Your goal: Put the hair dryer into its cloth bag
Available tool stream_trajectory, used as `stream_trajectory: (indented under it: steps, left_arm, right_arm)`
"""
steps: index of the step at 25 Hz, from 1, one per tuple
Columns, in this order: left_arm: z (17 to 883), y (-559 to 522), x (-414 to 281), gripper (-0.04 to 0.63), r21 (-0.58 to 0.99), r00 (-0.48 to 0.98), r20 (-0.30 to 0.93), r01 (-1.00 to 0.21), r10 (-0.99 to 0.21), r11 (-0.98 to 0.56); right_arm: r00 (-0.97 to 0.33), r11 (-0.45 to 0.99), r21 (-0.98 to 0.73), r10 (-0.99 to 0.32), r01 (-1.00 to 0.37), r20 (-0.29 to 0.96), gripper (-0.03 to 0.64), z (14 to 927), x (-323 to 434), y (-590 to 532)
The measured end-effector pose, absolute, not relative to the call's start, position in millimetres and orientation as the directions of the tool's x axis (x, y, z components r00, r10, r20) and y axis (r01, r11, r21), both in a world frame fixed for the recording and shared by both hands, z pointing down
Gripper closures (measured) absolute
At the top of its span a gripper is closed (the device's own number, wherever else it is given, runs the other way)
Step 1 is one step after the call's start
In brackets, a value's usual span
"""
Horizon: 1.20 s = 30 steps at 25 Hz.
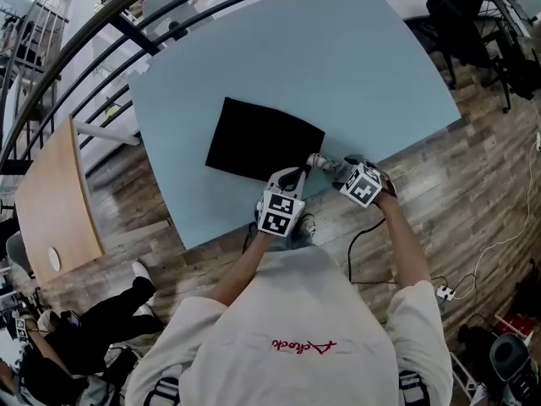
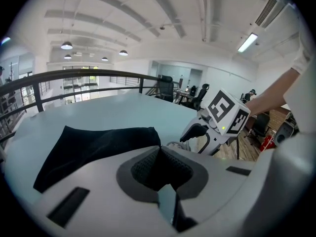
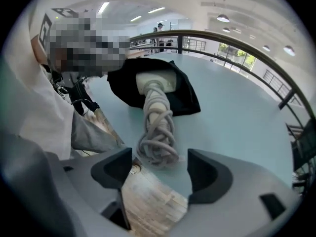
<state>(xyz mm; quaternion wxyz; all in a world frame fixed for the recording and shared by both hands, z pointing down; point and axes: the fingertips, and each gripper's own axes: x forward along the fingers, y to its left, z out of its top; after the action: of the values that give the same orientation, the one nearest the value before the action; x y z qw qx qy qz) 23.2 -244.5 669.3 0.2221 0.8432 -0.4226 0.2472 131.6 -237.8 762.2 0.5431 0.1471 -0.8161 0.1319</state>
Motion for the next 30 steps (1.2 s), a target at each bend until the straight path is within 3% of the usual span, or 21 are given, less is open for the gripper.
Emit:
stream_trajectory:
  steps: [9,26,27,28,30]
  left_arm:
    - [674.0,-243.3,39.8,0.581,0.181,0.553,0.61,-0.795,-0.568,-0.579]
    - [674.6,-239.4,50.6,0.581,0.206,0.588,0.609,-0.766,-0.533,-0.609]
    - [674.4,-239.3,50.4,0.581,0.21,0.589,0.608,-0.766,-0.533,-0.608]
    - [674.2,-239.5,49.9,0.581,0.212,0.591,0.606,-0.766,-0.533,-0.607]
    - [673.7,-240.2,49.1,0.581,0.213,0.592,0.602,-0.766,-0.536,-0.607]
  right_arm:
    - [-0.375,0.908,-0.035,-0.137,-0.417,0.917,0.279,772.4,127.2,-243.6]
    - [-0.368,0.957,0.002,-0.114,-0.291,0.923,0.302,760.3,113.3,-241.7]
    - [-0.371,0.958,0.012,-0.123,-0.286,0.921,0.305,756.8,111.7,-242.7]
    - [-0.371,0.959,0.022,-0.131,-0.283,0.919,0.365,754.0,110.2,-244.4]
    - [-0.372,0.961,0.027,-0.133,-0.276,0.919,0.365,751.0,106.9,-247.1]
